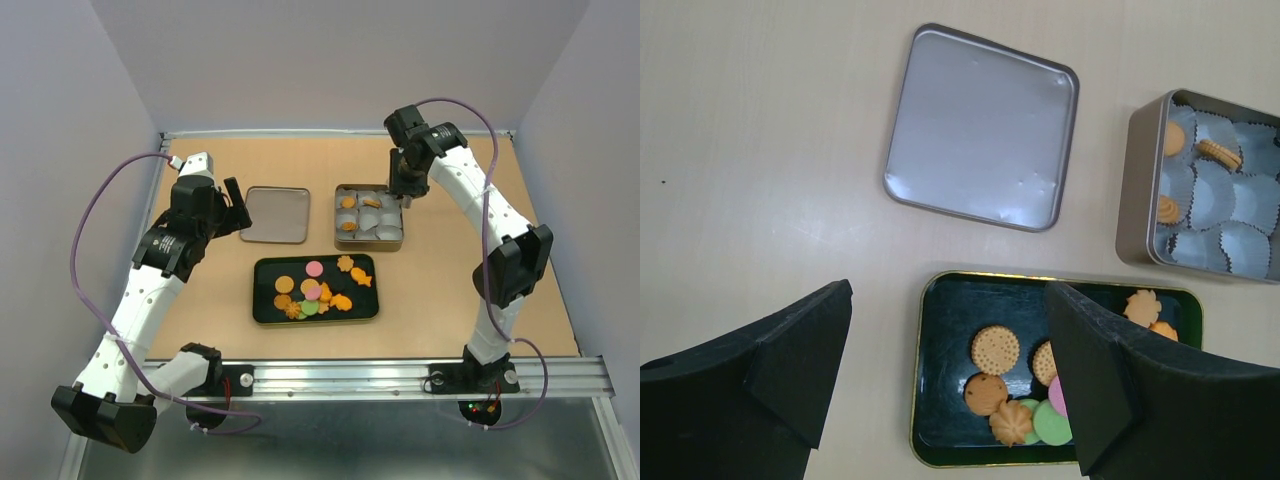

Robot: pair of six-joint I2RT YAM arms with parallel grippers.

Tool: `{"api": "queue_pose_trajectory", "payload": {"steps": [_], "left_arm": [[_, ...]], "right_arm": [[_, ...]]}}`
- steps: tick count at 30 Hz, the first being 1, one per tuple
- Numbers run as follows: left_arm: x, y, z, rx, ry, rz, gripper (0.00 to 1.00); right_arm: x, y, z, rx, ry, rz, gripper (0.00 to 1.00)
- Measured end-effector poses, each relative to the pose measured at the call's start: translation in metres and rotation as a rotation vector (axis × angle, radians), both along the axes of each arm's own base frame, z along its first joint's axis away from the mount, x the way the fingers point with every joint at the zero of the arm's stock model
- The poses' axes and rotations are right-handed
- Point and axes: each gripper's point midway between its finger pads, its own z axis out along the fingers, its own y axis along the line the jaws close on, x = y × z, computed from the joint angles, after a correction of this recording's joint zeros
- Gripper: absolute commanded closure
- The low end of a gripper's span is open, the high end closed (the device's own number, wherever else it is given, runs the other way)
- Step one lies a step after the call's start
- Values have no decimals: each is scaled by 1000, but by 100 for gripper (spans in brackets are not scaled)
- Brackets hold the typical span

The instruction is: Pack the cookies

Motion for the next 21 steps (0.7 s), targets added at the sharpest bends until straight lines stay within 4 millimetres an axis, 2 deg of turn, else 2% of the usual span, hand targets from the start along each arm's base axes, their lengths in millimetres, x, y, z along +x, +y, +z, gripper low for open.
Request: {"api": "queue_pose_trajectory", "payload": {"steps": [6, 14, 21], "left_arm": [[-1, 1, 0, 2, 1, 2, 12], [-1, 2, 0, 6, 1, 8, 12], [-3, 3, 3, 2, -11, 10, 12]], "right_arm": [[6, 3, -13, -6, 24, 14, 70], [9, 5, -17, -10, 28, 24, 64], [11, 7, -14, 2, 17, 26, 59]]}}
